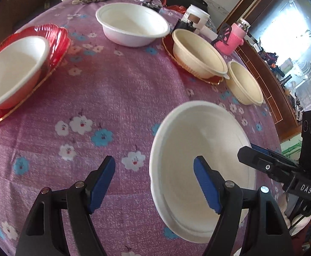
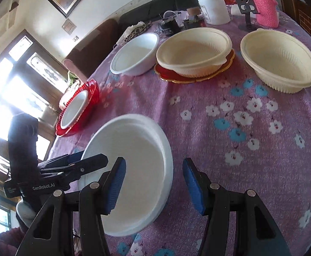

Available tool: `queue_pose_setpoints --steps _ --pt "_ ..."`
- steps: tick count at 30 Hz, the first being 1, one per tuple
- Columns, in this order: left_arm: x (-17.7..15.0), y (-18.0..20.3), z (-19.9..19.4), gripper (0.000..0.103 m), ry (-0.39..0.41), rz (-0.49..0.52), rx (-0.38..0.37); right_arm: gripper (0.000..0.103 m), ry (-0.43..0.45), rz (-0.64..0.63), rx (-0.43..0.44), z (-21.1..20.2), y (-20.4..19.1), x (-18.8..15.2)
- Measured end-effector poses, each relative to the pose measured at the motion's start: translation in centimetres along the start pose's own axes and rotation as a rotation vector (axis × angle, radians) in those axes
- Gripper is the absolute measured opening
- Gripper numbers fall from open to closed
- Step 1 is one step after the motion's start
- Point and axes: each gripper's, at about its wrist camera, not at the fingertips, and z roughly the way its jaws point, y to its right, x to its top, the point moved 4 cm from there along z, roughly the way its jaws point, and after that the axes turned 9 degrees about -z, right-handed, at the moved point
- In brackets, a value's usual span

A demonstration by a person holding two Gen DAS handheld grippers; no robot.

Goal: Organize plates and bowls
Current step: 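Carry the white bowl to the red plate with the right gripper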

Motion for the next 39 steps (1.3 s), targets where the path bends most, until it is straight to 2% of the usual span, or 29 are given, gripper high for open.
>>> queue_pose_setpoints --steps 1,2,3,4,5,6,10,15,23,32,36,39 --pt "-0.1 0.0 0.2 0.065 -0.007 -0.003 -0.002 0.059 -0.005 0.004 0.001 0.2 0.0 -0.2" --pt "-0.3 0.1 0.5 0.056 -0.018 -0.003 -0.001 0.054 -0.008 0.01 -0.001 0.3 0.0 -0.3" --pt "-0.5 0.2 0.8 0.037 -0.036 0.003 0.001 0.05 -0.012 0.017 0.0 0.4 0.1 -0.5" --pt "-0.7 0.3 1.0 0.023 -0.044 0.009 0.005 0.04 -0.018 0.026 0.005 0.5 0.2 -0.7" --pt "-0.9 0.4 1.1 0.018 -0.048 0.013 0.005 0.029 -0.023 0.033 0.01 0.6 0.2 -0.9" --pt "-1.0 0.4 1.1 0.012 -0.053 0.014 0.0 0.027 -0.025 0.039 0.008 0.6 0.2 -1.1" --pt "-1.3 0.4 0.5 0.009 -0.034 0.008 -0.003 0.013 -0.016 0.033 -0.025 0.0 -0.3 -1.3" --pt "-0.9 -0.2 -2.0 0.008 0.012 -0.014 -0.016 0.012 0.02 0.016 -0.024 -1.2 -1.9 -0.1" --pt "2.0 -3.9 -9.1 0.008 0.173 -0.09 0.003 0.012 0.09 -0.104 0.029 -1.1 -8.9 5.8" --pt "4.6 -9.2 -14.4 0.009 0.319 -0.128 0.131 0.012 0.097 -0.215 0.059 2.1 -16.5 10.1" --pt "6.8 -10.7 -15.5 0.01 0.375 -0.118 0.202 0.012 0.094 -0.231 0.062 4.3 -18.6 12.8" --pt "8.5 -12.2 -15.5 0.012 0.382 -0.125 0.233 0.012 0.085 -0.235 0.052 6.2 -19.8 14.8"
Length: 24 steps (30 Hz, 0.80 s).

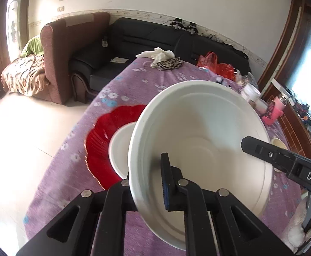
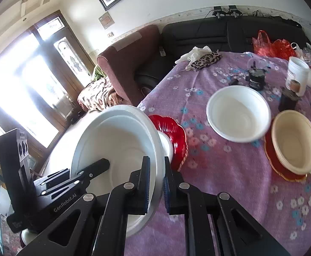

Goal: Organize plates and bowls
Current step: 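Carry the white bowl to the red plate with the right gripper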

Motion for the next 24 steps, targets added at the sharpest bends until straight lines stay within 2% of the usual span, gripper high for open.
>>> queue_pose_setpoints --steps 4,11,18,24 --pt "1.5 -1.7 2.3 0.013 -0.012 -0.006 0.044 0.012 -0.037 0.002 -0.019 3.7 -0.5 1.8" --pt "2.0 -3.8 6.7 0.013 -0.091 -0.029 0.078 0.012 -0.111 0.059 -0.034 9.0 1.2 1.5" --pt "2.0 -3.7 9.5 0.013 -0.132 -0.02 0.093 0.012 -0.148 0.103 -0.052 11.4 2.9 1.3" --pt "2.2 -3.6 9.7 0.013 -0.118 -0.006 0.103 0.013 -0.15 0.104 -0.059 12.3 3.2 1.4"
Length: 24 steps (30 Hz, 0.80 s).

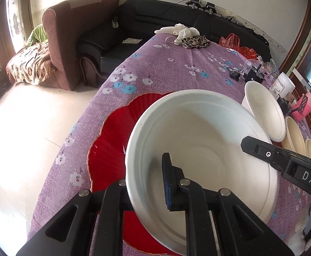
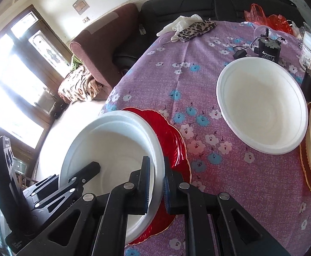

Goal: Organize plates and bowls
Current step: 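Carry the white bowl to the red plate with the right gripper, then lower the white bowl into the bowl on the red plate, open right gripper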

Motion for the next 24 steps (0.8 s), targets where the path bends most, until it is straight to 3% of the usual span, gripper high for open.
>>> queue_pose_setpoints --steps 5,12,19,24 --pt "0.0 0.0 -0.2 0.026 0.002 -0.005 -0.004 0.013 0.008 -0.015 -0.005 -0.1 -0.4 -0.2" --pt "0.5 0.0 -2.0 0.062 0.059 -0.012 -0.015 0.013 0.028 -0.037 -0.033 -0.1 -1.0 -0.4" --pt "1.0 -1.2 -4.0 0.064 0.086 -0.076 -0.064 0.014 0.056 -0.002 -0.028 -1.3 -0.1 -0.7" --pt "0.8 -2.8 -6.2 0.066 0.12 -0.127 -0.094 0.023 0.084 0.024 -0.037 -3.2 1.2 -1.7"
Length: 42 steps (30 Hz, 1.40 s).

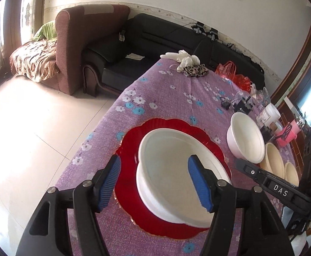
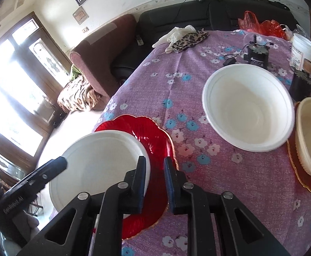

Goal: Organize plates and bowls
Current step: 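Lower the white bowl into the bowl on the red plate, open right gripper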

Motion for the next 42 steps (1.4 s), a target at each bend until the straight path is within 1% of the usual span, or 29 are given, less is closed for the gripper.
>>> queue_pose_setpoints --steps 3,5,7,10,13,14,15,20,26,32,36,38,40,42 --pt "-0.1 -1.4 -1.0 0.068 0.025 -0.048 0.001 0.025 -0.009 0.023 -0.018 -0.2 1.1 -0.8" --pt "-0.1 -2.7 -1.3 0.068 0.032 -0.092 0.004 0.025 -0.032 0.053 -0.008 0.3 1.8 -1.5" --pt "-0.1 -3.6 -1.2 0.068 0.028 -0.119 0.015 0.025 -0.052 0.09 0.009 1.1 2.4 -2.1" --pt "-0.5 -4.1 -0.4 0.068 -0.004 -0.144 0.021 0.025 -0.085 0.129 0.044 2.5 2.6 -2.7" --pt "-0.8 -3.6 0.0 0.068 -0.016 -0.134 0.014 0.024 -0.115 0.166 0.086 3.6 2.4 -3.0" --pt "-0.9 -3.4 0.1 0.068 -0.019 -0.133 0.012 0.012 -0.122 0.178 0.096 3.9 2.4 -3.1" --pt "-1.0 -3.3 0.2 0.068 -0.023 -0.134 0.006 0.01 -0.127 0.185 0.096 4.1 2.3 -3.2" --pt "-1.3 -2.7 -0.1 0.068 -0.023 -0.128 -0.008 0.009 -0.145 0.179 0.07 3.3 2.2 -3.7" --pt "-1.9 -2.3 -0.4 0.068 -0.036 -0.118 -0.02 0.009 -0.171 0.18 0.07 1.6 3.2 -5.3" --pt "-3.5 -0.3 -0.1 0.068 -0.07 -0.079 -0.041 0.009 -0.181 0.182 0.067 -0.4 3.8 -7.3" --pt "-5.0 1.3 -0.1 0.068 -0.084 -0.035 -0.043 0.01 -0.166 0.198 0.074 -1.3 4.6 -8.4" --pt "-5.6 1.9 0.4 0.068 -0.1 -0.02 -0.034 0.011 -0.154 0.222 0.099 -1.5 5.1 -8.6" --pt "-6.4 2.6 1.1 0.068 -0.123 -0.001 -0.026 0.011 -0.134 0.239 0.117 -2.0 5.5 -8.8" --pt "-6.8 3.0 1.5 0.068 -0.119 0.023 -0.003 0.011 -0.097 0.229 0.122 -3.1 5.5 -8.9"
